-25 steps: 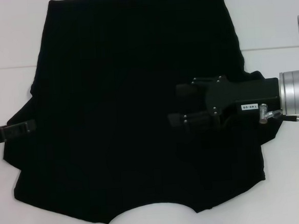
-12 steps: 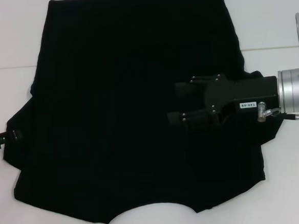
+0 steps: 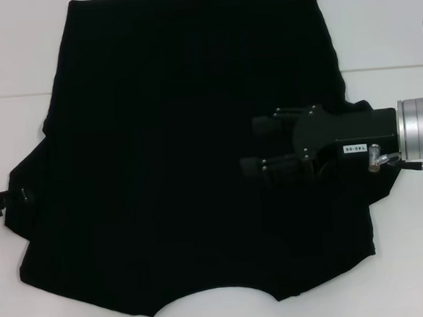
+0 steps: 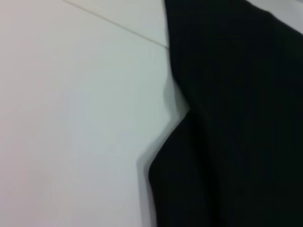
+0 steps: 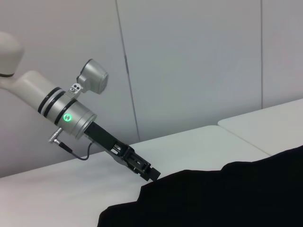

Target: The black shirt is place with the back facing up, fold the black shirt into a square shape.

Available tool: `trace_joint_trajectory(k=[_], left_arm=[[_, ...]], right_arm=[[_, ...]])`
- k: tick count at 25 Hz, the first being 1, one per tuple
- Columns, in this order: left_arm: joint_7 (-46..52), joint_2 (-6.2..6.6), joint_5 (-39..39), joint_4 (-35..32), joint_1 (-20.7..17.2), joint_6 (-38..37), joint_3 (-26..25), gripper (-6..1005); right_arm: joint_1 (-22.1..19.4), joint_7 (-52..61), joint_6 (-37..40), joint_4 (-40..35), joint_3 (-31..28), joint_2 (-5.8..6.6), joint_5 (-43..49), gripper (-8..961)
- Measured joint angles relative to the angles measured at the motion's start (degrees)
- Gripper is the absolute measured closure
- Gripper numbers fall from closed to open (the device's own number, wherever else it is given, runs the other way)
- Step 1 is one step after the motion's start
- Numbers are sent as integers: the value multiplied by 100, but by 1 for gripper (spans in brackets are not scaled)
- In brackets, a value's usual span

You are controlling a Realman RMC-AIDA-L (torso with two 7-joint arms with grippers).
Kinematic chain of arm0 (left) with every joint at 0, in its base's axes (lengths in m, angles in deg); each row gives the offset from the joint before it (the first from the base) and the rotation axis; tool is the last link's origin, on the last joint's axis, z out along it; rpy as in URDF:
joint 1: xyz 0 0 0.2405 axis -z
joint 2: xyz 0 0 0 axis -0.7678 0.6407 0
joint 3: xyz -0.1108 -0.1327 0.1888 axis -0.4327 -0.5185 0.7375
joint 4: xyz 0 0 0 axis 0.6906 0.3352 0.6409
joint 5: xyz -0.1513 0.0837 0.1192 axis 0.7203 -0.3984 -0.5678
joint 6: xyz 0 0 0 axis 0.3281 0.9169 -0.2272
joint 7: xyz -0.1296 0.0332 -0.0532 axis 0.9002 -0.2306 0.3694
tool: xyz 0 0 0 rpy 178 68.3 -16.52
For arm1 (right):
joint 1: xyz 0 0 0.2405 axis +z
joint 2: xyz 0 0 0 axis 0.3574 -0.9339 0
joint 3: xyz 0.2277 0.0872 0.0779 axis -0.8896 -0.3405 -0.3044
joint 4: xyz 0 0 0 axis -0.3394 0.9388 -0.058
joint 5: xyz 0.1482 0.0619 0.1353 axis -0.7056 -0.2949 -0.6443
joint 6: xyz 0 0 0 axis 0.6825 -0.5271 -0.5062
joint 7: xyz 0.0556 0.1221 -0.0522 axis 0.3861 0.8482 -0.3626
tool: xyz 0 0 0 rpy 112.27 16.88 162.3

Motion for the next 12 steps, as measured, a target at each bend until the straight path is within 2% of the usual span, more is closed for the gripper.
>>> trace_joint_trajectory(k=[12], left_arm=[[79,29,-135,-3,67,5,134,187]], right_arm=[[15,9,-5,0,-15,12,-23,55]])
